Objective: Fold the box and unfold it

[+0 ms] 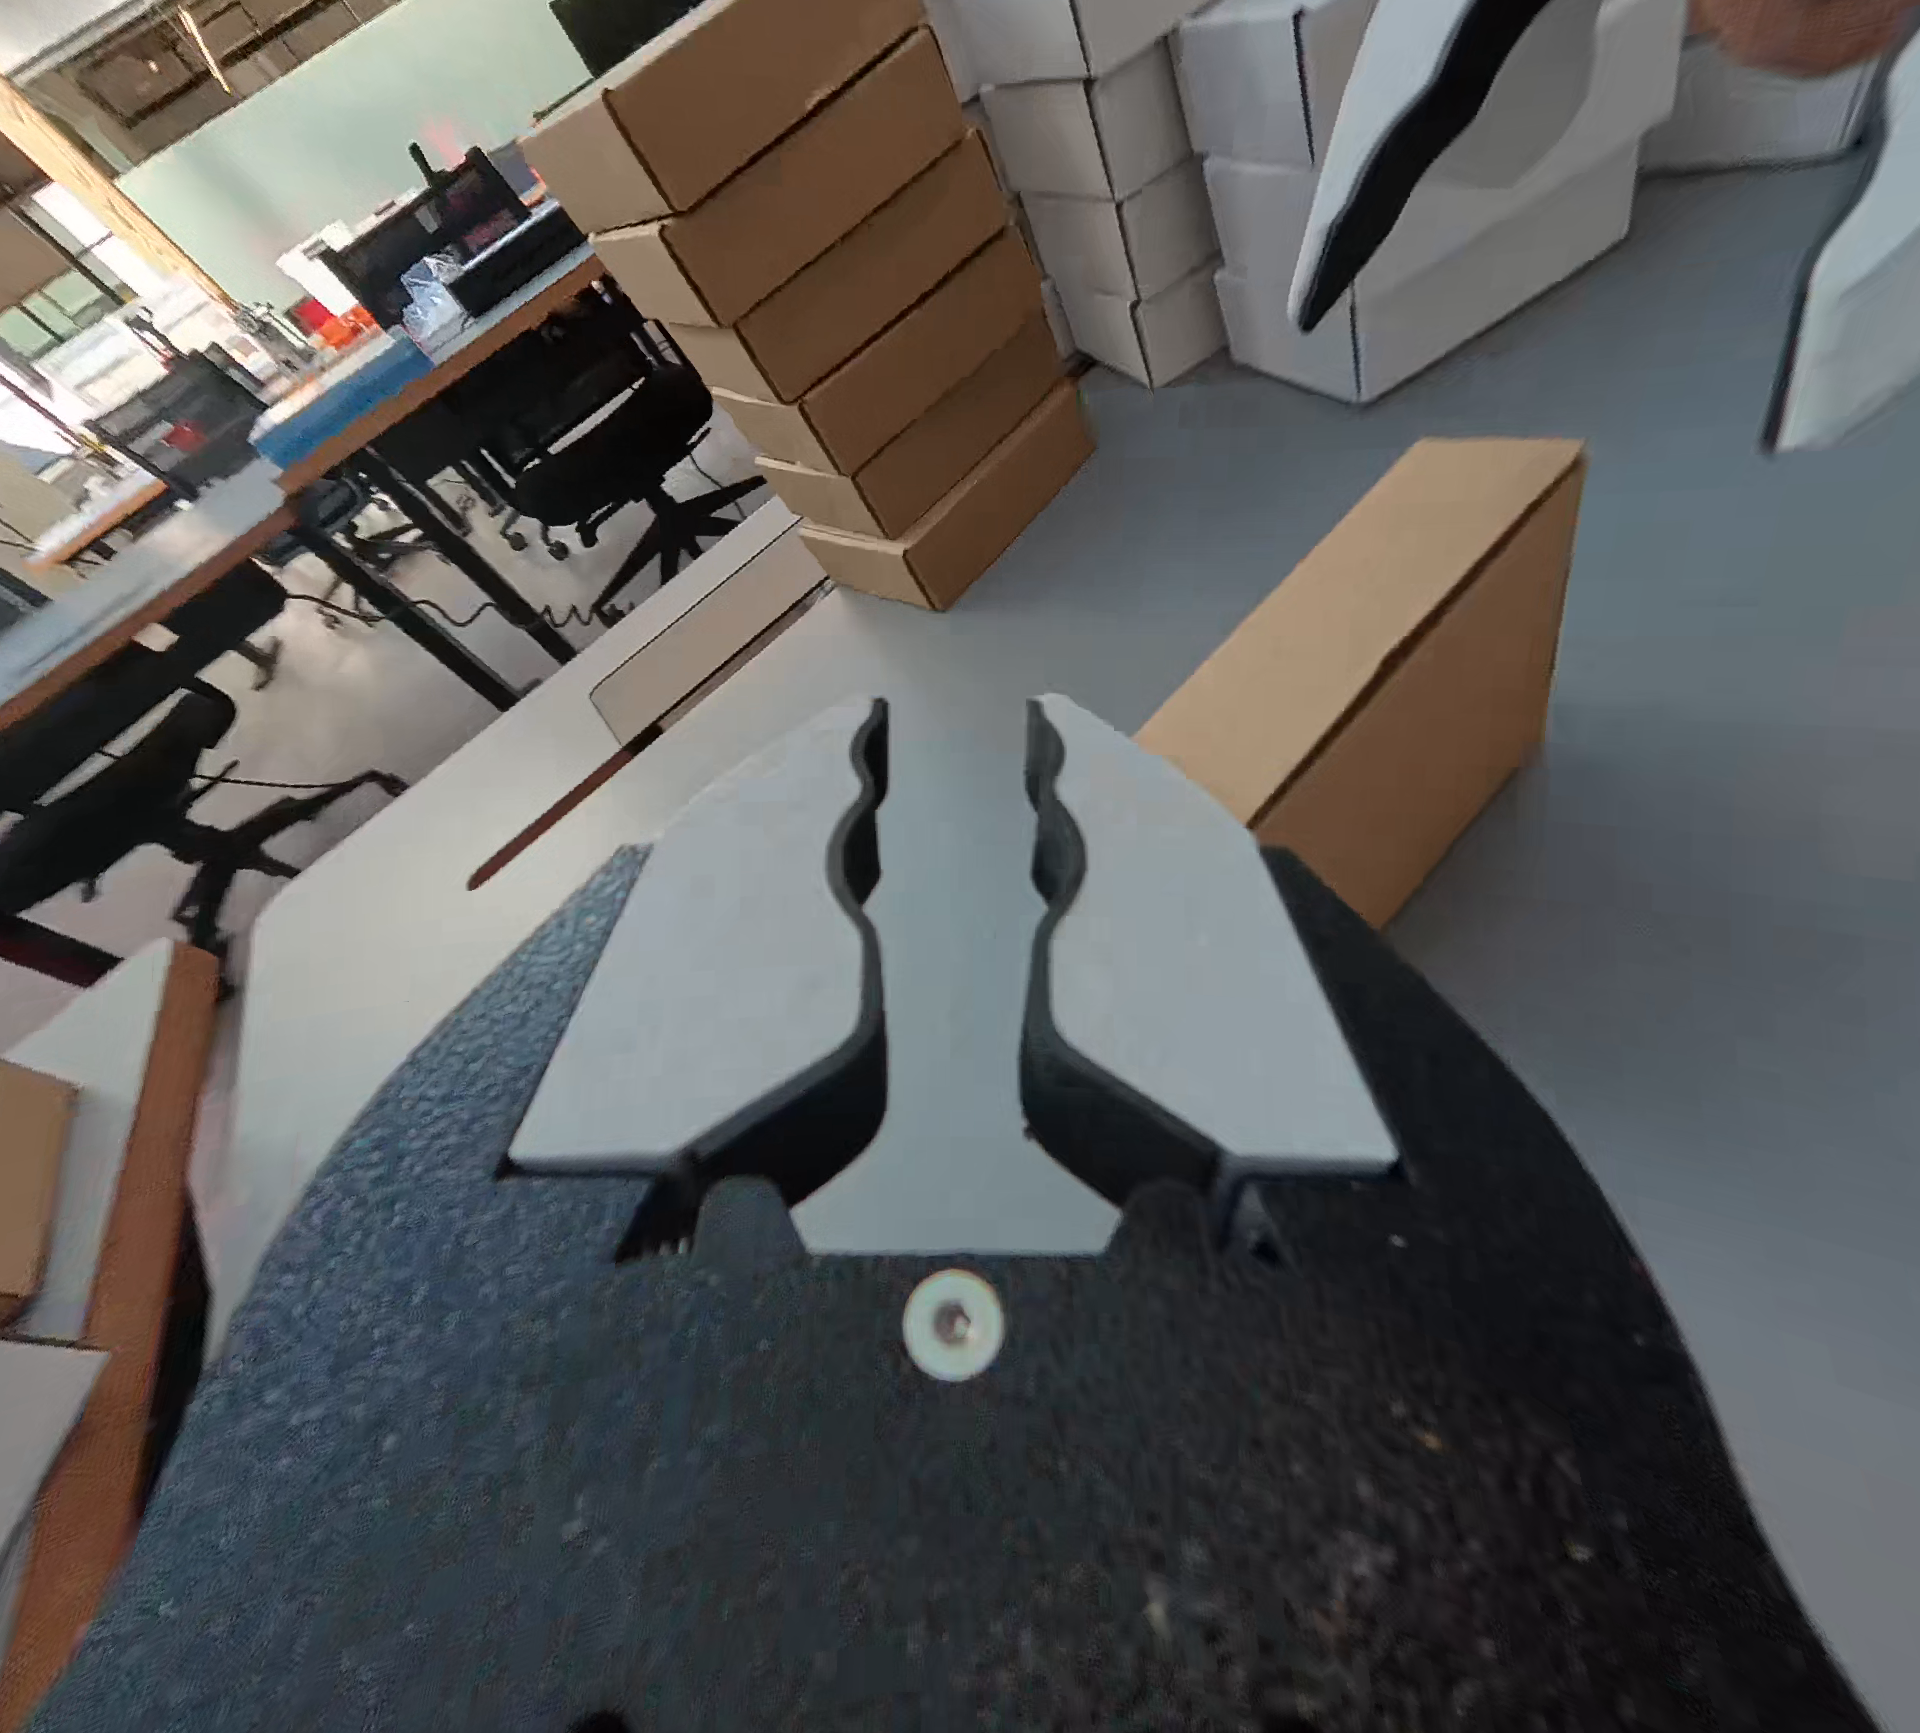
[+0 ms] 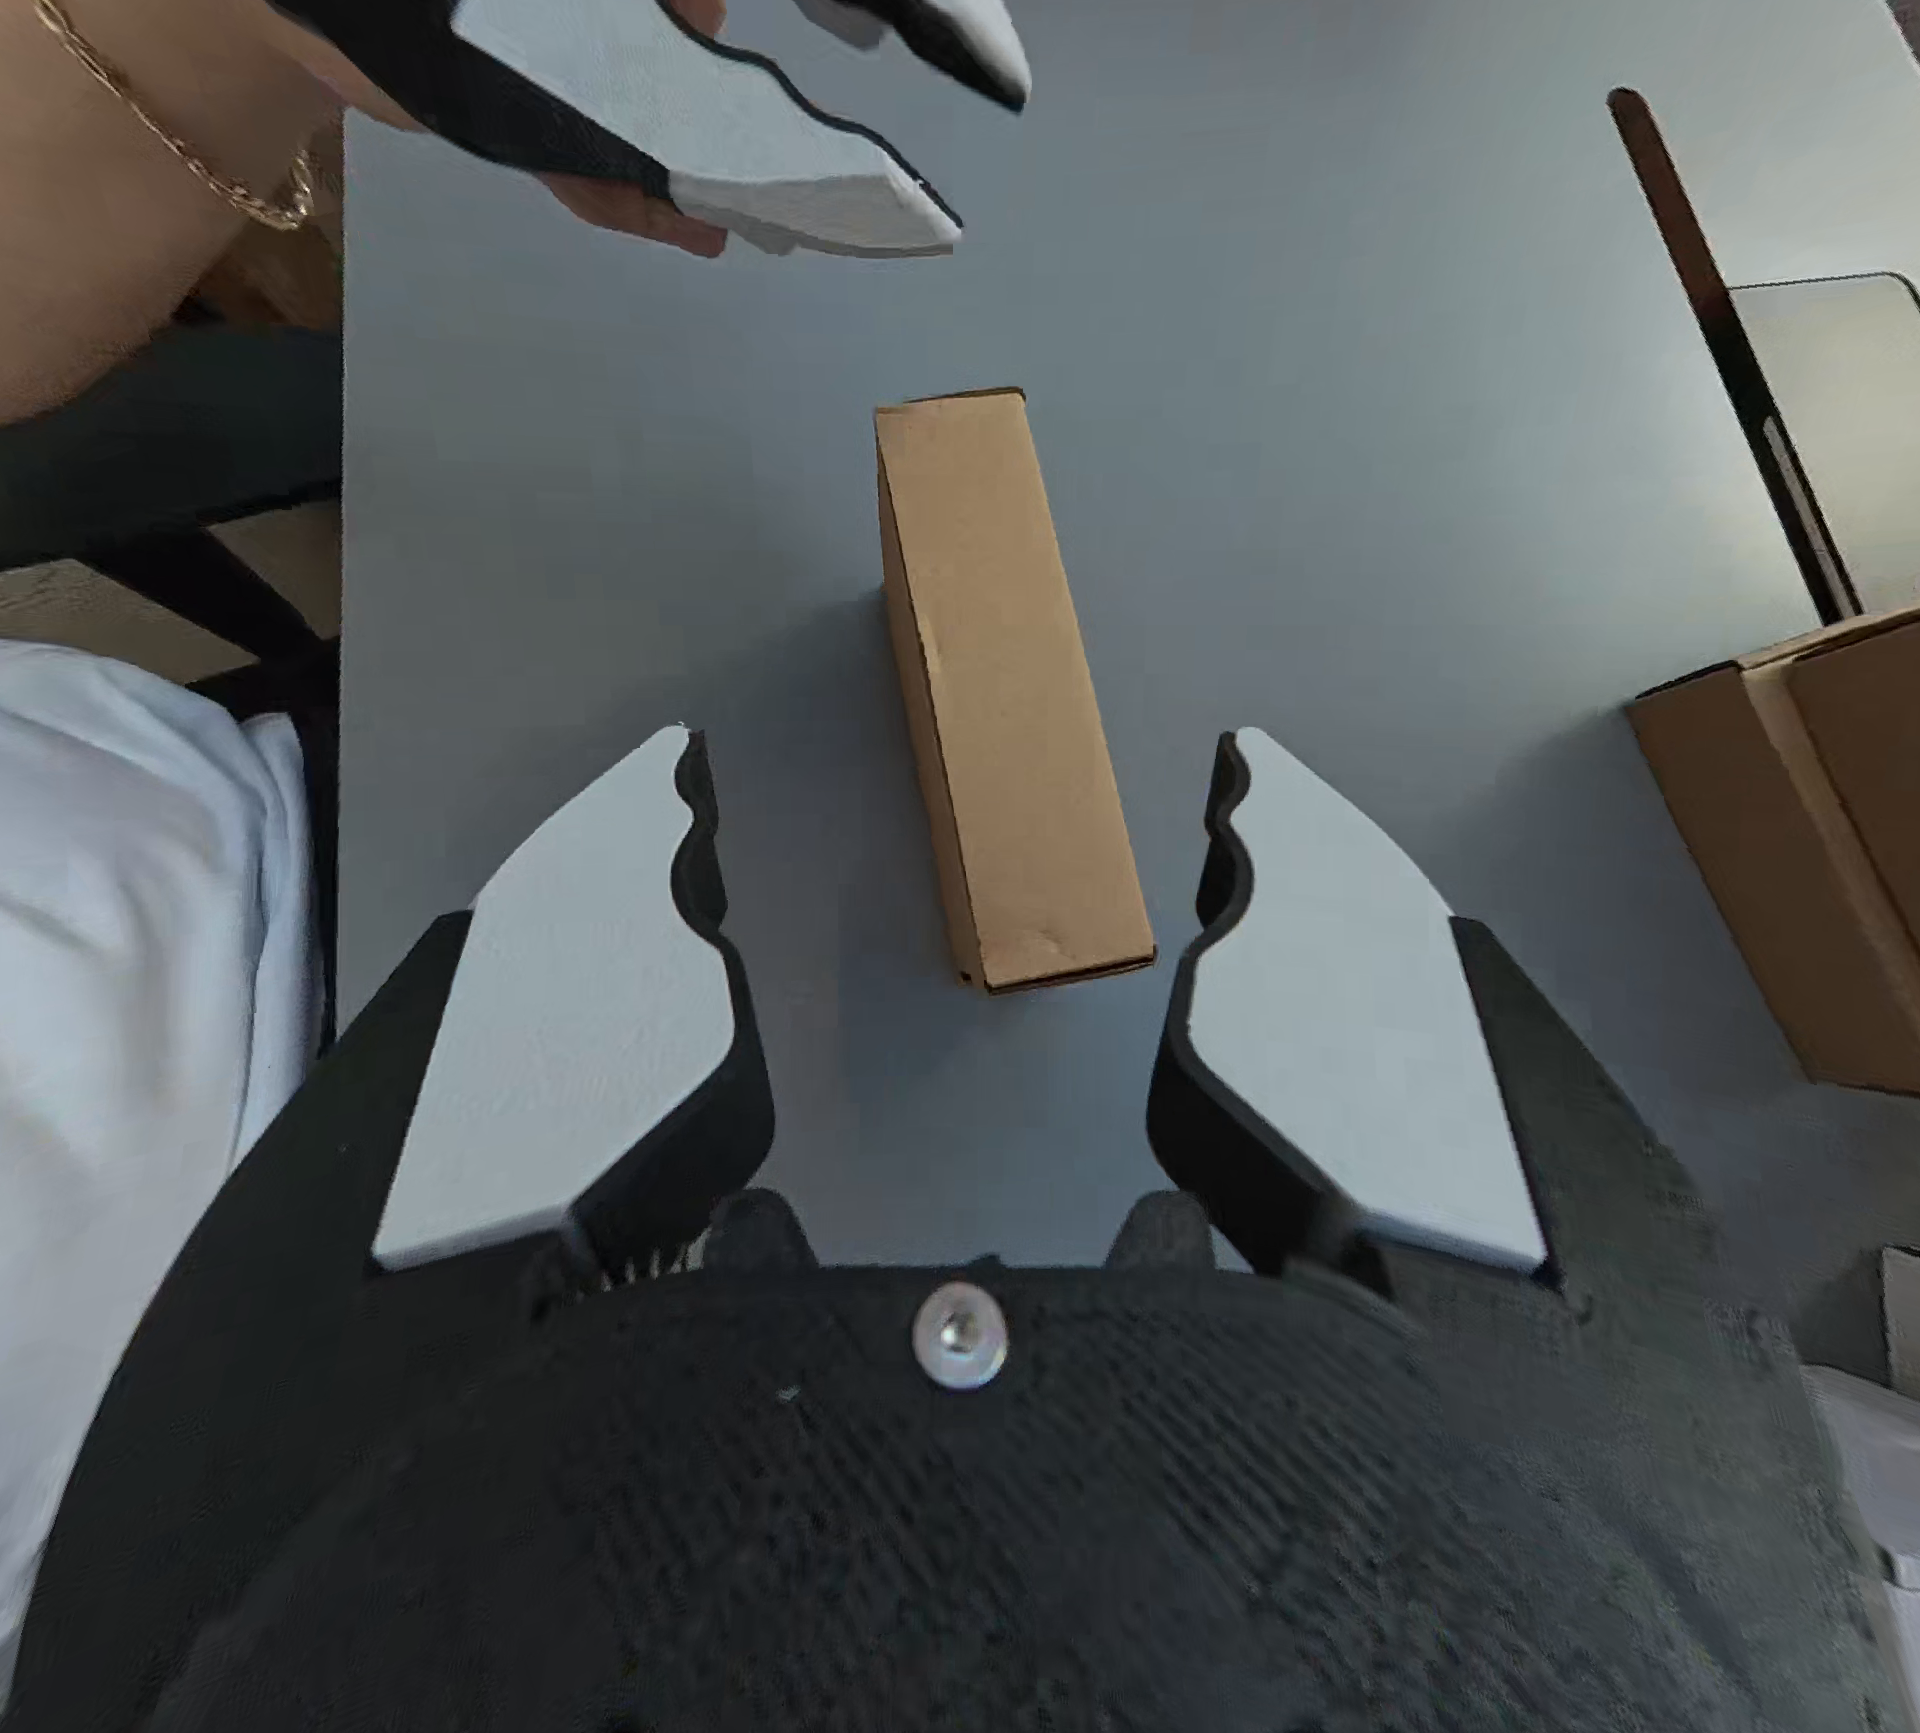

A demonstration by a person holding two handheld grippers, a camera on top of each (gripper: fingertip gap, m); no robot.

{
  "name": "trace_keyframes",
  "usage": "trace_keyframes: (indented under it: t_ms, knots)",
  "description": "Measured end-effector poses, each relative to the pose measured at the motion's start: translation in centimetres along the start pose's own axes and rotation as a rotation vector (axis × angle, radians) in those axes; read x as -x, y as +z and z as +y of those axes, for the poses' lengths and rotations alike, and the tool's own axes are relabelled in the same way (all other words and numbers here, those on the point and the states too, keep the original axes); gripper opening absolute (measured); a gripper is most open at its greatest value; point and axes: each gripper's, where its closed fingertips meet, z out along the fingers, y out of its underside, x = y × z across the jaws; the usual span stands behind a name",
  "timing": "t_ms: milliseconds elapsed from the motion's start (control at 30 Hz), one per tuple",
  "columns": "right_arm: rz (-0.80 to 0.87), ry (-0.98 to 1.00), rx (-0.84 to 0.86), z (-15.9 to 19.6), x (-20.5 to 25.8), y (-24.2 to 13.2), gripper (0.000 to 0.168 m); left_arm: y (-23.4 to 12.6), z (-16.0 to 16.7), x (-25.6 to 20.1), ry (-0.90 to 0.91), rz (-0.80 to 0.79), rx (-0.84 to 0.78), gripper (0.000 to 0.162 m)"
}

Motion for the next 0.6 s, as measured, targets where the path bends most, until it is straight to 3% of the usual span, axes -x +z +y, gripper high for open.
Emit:
trace_keyframes:
  t_ms: [33, 133, 200, 267, 467, 600]
  knots:
    - [0.008, -0.032, 0.054, 0.0, -0.6, 0.4, 0.093, -0.4, -0.6, 0.4, -0.102, 0.02, -0.027, 0.035]
    - [-0.044, -0.084, 0.189, -0.1, -0.7, 2.4, 0.094, -1.3, -1.1, 1.7, -0.346, 0.037, -0.077, 0.063]
    - [-0.063, -0.119, 0.267, 0.2, -0.8, 3.9, 0.094, -1.7, -0.8, 1.9, -0.441, 0.061, -0.092, 0.073]
    - [-0.085, -0.153, 0.335, 0.6, -0.8, 5.0, 0.091, -2.0, -0.2, 1.9, -0.491, 0.072, -0.097, 0.076]
    - [-0.092, -0.18, 0.44, 1.9, -1.3, 7.3, 0.046, -2.1, 2.4, 1.8, -0.426, 0.068, 0.002, 0.077]
    - [-0.099, -0.171, 0.467, 2.1, -1.0, 7.4, 0.046, -2.0, 4.0, 2.4, -0.364, 0.005, 0.071, 0.075]
